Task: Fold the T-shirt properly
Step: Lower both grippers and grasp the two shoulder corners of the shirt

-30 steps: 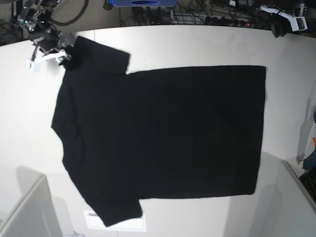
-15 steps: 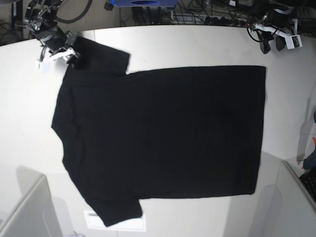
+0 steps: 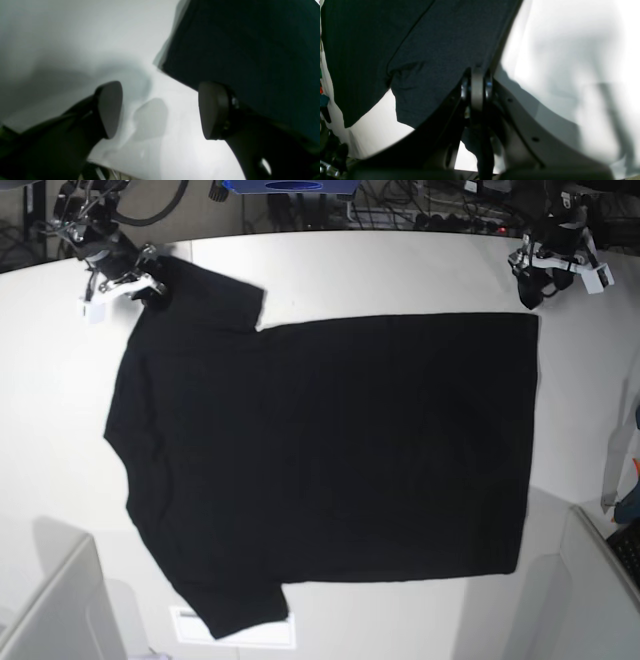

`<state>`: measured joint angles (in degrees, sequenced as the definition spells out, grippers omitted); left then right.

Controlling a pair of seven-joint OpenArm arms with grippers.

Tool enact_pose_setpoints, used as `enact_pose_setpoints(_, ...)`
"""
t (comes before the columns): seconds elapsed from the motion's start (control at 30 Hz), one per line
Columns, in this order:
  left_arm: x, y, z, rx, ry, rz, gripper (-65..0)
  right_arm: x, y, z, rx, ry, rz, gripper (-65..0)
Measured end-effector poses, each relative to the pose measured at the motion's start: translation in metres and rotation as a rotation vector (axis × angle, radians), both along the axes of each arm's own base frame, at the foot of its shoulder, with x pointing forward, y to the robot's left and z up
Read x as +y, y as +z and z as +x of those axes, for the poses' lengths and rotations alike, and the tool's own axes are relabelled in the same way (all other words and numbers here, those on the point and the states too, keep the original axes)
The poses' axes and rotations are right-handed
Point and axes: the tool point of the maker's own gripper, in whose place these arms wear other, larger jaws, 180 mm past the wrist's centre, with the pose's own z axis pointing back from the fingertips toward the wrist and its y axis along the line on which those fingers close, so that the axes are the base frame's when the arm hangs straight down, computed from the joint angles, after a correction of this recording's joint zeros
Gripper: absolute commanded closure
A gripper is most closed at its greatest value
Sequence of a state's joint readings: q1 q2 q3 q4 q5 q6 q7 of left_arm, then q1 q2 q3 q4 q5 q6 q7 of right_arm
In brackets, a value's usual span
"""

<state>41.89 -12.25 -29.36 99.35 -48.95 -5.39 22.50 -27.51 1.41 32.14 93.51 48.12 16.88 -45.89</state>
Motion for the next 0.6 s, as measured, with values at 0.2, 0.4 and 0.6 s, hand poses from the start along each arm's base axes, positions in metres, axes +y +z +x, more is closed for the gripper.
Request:
enact_pose_setpoints(0.2, 0.026, -0.009, 0.013, 0.022, 0.107, -0.061, -45.6, 0.000, 0.000, 0.000, 0.000, -0.001, 0.002, 0.0)
enact_pose_setpoints(0.4, 0.016, -0.008, 0.037, 0.025, 0.069, -0.126, -45.4, 0.000, 0.001, 0.000, -0.002, 0.000, 0.001, 0.0)
enact_pose_setpoints(0.6, 0.011, -0.009, 0.042, 0.030, 0.059, -0.140, -45.4, 0.000, 0.001, 0.000, -0.002, 0.000, 0.001, 0.0)
